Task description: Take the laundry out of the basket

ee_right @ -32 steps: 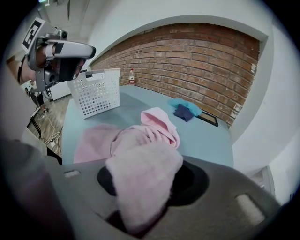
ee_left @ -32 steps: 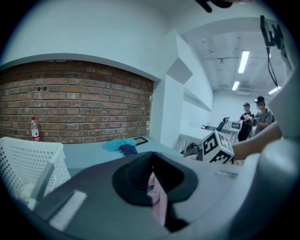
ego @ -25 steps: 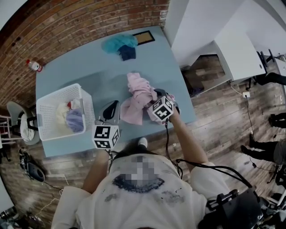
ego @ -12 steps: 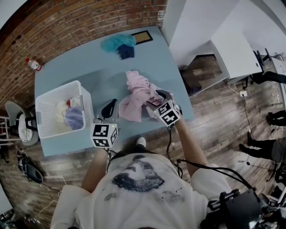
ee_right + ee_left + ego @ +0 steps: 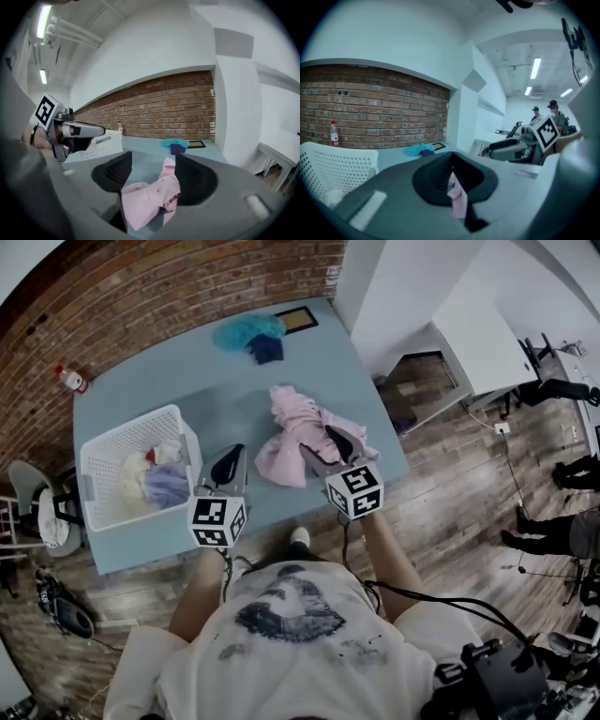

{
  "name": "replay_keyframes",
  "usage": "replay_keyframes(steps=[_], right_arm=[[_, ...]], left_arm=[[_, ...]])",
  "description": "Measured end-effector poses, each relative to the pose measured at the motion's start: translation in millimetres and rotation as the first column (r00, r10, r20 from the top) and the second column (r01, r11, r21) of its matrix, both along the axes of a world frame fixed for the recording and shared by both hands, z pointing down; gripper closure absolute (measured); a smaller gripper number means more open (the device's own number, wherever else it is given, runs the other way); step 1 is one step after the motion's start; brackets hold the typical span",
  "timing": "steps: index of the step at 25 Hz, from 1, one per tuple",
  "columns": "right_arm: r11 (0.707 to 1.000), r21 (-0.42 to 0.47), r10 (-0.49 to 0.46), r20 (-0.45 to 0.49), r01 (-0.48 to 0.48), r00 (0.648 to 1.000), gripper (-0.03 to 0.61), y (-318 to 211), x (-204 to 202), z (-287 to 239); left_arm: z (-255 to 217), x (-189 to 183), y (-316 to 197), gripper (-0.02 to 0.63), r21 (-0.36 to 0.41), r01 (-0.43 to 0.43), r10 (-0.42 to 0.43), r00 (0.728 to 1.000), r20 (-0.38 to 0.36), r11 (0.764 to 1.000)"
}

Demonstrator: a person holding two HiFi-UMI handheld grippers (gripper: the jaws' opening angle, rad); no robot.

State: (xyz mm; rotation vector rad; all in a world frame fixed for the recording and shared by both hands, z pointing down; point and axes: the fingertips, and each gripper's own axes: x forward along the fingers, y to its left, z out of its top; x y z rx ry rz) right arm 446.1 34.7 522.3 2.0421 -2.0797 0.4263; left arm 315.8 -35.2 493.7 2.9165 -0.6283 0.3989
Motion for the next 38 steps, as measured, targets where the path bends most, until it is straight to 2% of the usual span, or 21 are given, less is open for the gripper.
replay_keyframes(steps=[3, 7, 12, 21, 24, 33, 38], right_arm=[[0.996, 0.039, 0.078, 0.028, -0.079, 0.997, 0.298, 4.9, -12.4, -17.0], [0.976, 0.07, 0.202, 0.051, -0.205, 0.978, 0.403, 20.8, -27.3, -31.1], [0.951, 0.089, 0.291, 0.059, -0.295, 0.955, 0.466, 37.2, -56.2, -40.4], [0.923, 0.111, 0.369, 0.02, -0.369, 0.929, 0.534, 51.7, -102.2, -52.7], [0.915, 0.116, 0.389, -0.001, -0.386, 0.921, 0.577, 55.5, -114.1, -55.0], [0.922, 0.097, 0.378, -0.017, -0.375, 0.926, 0.578, 54.3, -132.8, -57.0], [0.934, 0.094, 0.348, -0.03, -0.344, 0.937, 0.578, 44.9, -140.7, -60.7]], left_arm=[[-9.4, -12.5, -0.6, 0.623, 0.009, -0.02, 0.021, 1.0, -0.016, 1.0], [-20.9, -30.1, 2.3, 0.623, 0.024, -0.051, 0.052, 0.998, -0.041, 0.998], [-26.6, -54.8, 3.7, 0.623, 0.032, -0.086, 0.088, 0.995, -0.052, 0.996], [-33.7, -90.2, 7.9, 0.623, 0.038, -0.148, 0.151, 0.986, -0.073, 0.988], [-32.6, -102.0, 9.9, 0.623, 0.033, -0.159, 0.162, 0.984, -0.079, 0.987], [-37.0, -114.7, 13.9, 0.623, 0.039, -0.193, 0.196, 0.976, -0.092, 0.98], [-41.9, -123.6, 7.1, 0.623, 0.034, -0.161, 0.164, 0.979, -0.117, 0.986]])
